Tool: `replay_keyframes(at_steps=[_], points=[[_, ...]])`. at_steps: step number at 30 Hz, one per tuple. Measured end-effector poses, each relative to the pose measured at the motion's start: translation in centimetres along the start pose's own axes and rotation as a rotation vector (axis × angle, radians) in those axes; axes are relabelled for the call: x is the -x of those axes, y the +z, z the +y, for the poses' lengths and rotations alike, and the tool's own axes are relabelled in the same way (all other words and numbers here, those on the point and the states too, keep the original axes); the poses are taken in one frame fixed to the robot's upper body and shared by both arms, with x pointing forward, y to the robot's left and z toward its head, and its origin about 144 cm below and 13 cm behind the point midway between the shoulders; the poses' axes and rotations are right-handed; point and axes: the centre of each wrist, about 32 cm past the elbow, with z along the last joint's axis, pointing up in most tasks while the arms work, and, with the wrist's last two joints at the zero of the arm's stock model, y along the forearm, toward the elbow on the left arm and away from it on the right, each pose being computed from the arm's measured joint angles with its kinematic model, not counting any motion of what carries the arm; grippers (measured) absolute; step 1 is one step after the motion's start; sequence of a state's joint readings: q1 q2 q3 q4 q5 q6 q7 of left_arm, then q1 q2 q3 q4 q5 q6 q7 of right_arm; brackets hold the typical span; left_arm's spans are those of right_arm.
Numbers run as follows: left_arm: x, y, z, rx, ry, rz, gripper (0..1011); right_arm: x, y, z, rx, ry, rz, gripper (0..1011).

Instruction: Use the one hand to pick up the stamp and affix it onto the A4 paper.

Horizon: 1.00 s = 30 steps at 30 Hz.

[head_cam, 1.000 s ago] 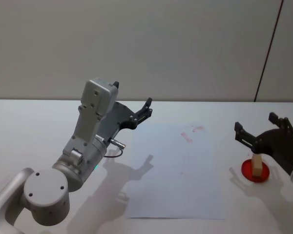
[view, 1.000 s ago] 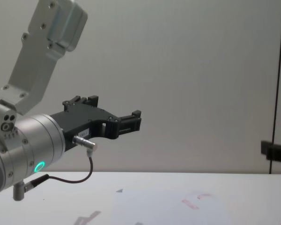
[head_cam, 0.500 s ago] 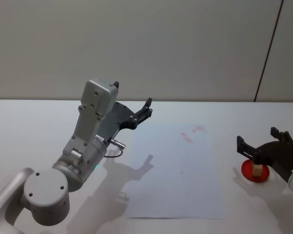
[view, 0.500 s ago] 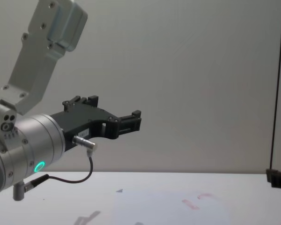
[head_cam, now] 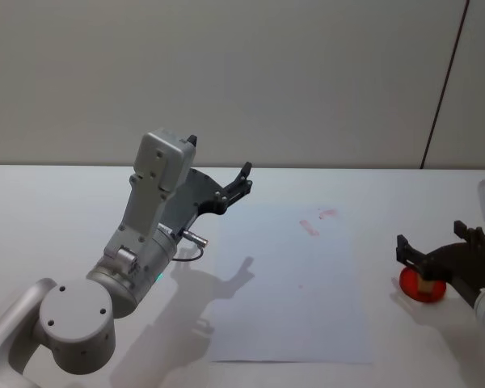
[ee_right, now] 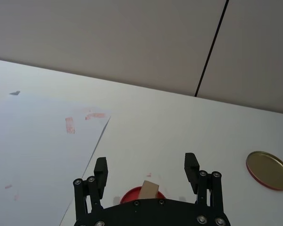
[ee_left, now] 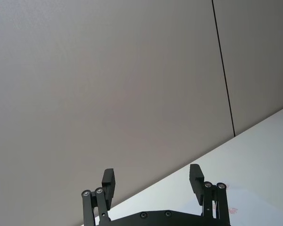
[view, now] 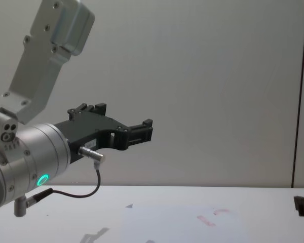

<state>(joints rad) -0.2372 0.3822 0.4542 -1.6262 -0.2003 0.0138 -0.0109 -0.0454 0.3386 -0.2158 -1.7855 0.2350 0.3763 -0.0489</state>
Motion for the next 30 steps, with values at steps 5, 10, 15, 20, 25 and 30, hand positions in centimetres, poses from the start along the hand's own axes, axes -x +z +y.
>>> replay_keyframes(at_steps=[5, 10, 15, 20, 25, 30], points=[[0.0, 0.0, 0.0, 0.000, 0.000, 0.000, 1003, 0.3, -0.3, -0.2, 0.028, -0.013, 0.005, 1001], [0.0, 0.0, 0.0, 0.000, 0.000, 0.000, 1003, 0.6, -0.6, -0.6, 0.048, -0.032, 0.013, 1001], [0.0, 0.0, 0.0, 0.000, 0.000, 0.000, 1003, 0.8, -1.0, -1.0, 0.065, -0.052, 0.024, 1001], [0.0, 0.0, 0.0, 0.000, 0.000, 0.000, 1003, 0.9, -1.2, -1.1, 0.074, -0.060, 0.031, 1001], [0.0, 0.0, 0.0, 0.000, 0.000, 0.000, 1003, 1.0, -1.4, -1.1, 0.087, -0.064, 0.038, 1001], [0.0, 0.0, 0.0, 0.000, 0.000, 0.000, 1003, 1.0, -1.8, -0.9, 0.105, -0.068, 0.047, 1001]])
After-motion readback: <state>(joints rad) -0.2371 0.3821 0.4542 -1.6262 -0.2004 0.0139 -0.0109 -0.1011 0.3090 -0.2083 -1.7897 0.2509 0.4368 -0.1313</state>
